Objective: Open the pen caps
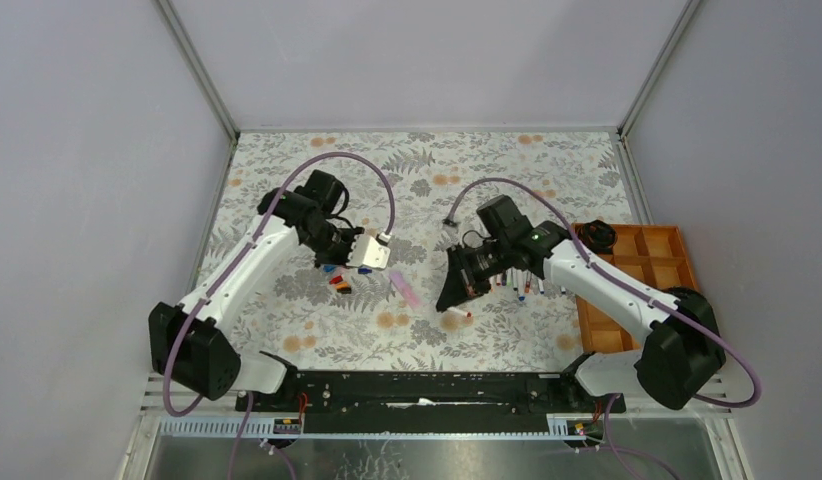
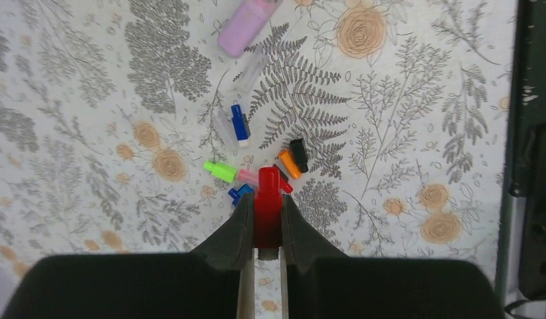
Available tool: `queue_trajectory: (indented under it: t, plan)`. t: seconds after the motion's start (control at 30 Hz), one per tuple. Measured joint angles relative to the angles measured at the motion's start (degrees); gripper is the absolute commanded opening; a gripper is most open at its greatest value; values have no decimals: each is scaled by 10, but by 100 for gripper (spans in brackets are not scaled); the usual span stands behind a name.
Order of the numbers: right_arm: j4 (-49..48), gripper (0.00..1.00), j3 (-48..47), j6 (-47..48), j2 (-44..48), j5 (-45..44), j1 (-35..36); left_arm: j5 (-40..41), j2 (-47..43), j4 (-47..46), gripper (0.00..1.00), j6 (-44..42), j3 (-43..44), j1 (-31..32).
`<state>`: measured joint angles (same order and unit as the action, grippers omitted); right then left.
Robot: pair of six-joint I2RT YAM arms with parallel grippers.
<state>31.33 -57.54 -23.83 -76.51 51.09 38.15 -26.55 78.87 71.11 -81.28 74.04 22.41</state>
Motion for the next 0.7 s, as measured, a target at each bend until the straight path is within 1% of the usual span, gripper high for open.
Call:
queue_trajectory:
  t: [0.1,0.17,0.27,0.33,0.43,0.53,0.6,0.67,0.7]
  plan:
    - [21,0,-2,-2,-5,-107,-36,9,5,-80,0,37,-68,-1]
    - [29,0,-2,-10,-15,-205,-63,9,19,-128,0,70,-97,-2]
    - [26,0,-1,-26,-28,-352,-97,9,58,-205,0,126,-119,-5]
    - [21,0,0,-33,-30,-441,-109,10,79,-245,2,154,-127,-9]
    - [1,0,2,-39,-37,-529,-114,12,104,-289,4,188,-136,-15]
    - [-32,0,5,-40,-69,-606,-116,15,122,-313,11,211,-137,-19]
    - [-47,0,7,-40,-95,-637,-118,16,129,-322,18,223,-137,-19]
    - [-63,0,10,-40,-126,-662,-123,16,134,-328,30,236,-137,-19]
    - [-68,0,13,-40,-137,-670,-126,16,136,-329,38,242,-137,-19]
